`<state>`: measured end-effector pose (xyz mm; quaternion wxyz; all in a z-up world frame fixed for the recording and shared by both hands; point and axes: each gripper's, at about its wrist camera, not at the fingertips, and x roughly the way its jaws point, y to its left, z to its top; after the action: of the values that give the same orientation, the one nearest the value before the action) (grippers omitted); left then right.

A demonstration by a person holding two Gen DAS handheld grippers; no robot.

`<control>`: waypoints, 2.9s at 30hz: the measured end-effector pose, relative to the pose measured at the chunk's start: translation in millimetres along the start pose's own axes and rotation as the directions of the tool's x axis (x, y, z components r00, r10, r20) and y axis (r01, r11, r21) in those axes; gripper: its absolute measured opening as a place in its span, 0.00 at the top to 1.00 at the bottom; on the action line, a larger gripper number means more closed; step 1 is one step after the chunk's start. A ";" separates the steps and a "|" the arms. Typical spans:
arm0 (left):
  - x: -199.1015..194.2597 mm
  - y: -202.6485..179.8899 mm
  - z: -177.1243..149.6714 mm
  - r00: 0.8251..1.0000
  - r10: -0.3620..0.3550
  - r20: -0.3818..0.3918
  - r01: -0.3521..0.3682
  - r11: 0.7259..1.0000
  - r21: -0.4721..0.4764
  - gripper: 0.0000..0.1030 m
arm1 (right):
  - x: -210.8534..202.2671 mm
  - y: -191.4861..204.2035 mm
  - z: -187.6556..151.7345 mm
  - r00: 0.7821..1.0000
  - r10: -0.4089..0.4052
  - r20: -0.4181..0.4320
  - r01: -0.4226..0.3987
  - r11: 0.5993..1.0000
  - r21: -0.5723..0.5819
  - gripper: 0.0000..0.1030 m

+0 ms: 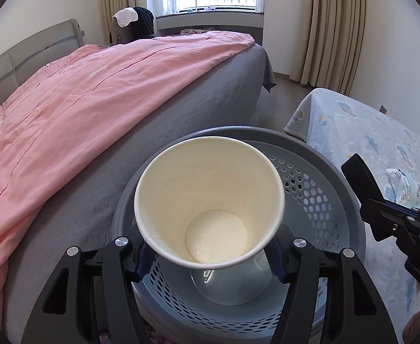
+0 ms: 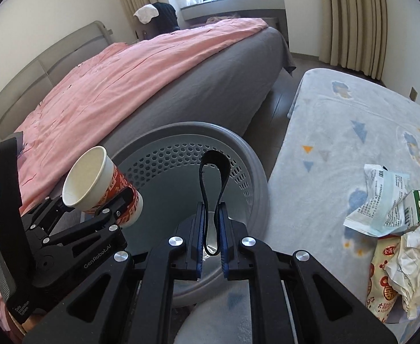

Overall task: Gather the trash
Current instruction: 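Carry cup and hair tie over the grey basket and open both grippers, then move both tools back toward the trash on the mattress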

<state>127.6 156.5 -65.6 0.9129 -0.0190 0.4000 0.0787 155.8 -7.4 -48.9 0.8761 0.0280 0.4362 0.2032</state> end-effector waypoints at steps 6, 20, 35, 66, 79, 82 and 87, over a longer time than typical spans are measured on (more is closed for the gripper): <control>2.4 6.9 0.0 1.000 -0.007 -0.009 0.007 1.000 -0.028 0.34 | 5.1 8.0 5.2 1.000 -0.008 -0.003 0.008 1.000 -0.028 0.72; 5.7 21.4 1.2 0.999 -0.006 -0.043 0.002 0.996 -0.090 0.28 | -0.4 5.2 2.9 0.998 -0.056 0.005 0.056 0.998 -0.008 0.58; 2.9 19.1 1.5 0.999 -0.016 -0.038 0.012 0.997 -0.081 0.26 | -21.9 3.1 -6.6 0.995 -0.099 0.021 0.099 0.995 0.017 0.58; -36.7 -23.1 -9.2 0.994 -0.088 0.057 0.089 0.996 0.000 0.21 | -91.1 -44.4 -47.9 0.978 -0.193 0.084 0.179 0.973 0.147 0.37; -47.7 -62.1 -11.5 0.989 -0.133 0.068 0.129 0.990 0.052 0.21 | -121.6 -100.8 -72.1 0.955 -0.280 0.101 0.249 0.938 0.241 0.34; -48.4 -78.1 -12.7 0.987 -0.147 0.064 0.142 0.987 0.077 0.21 | -127.7 -118.0 -76.9 0.946 -0.310 0.096 0.277 0.925 0.259 0.32; -49.8 -99.1 -14.1 0.983 -0.171 0.059 0.165 0.981 0.104 0.21 | -138.0 -142.6 -76.5 0.923 -0.371 0.104 0.336 0.907 0.254 0.31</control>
<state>99.9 50.9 -41.4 0.9291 -0.0048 0.3695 -0.0179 69.6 -200.3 -24.6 0.9195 0.0651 0.3875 -0.0141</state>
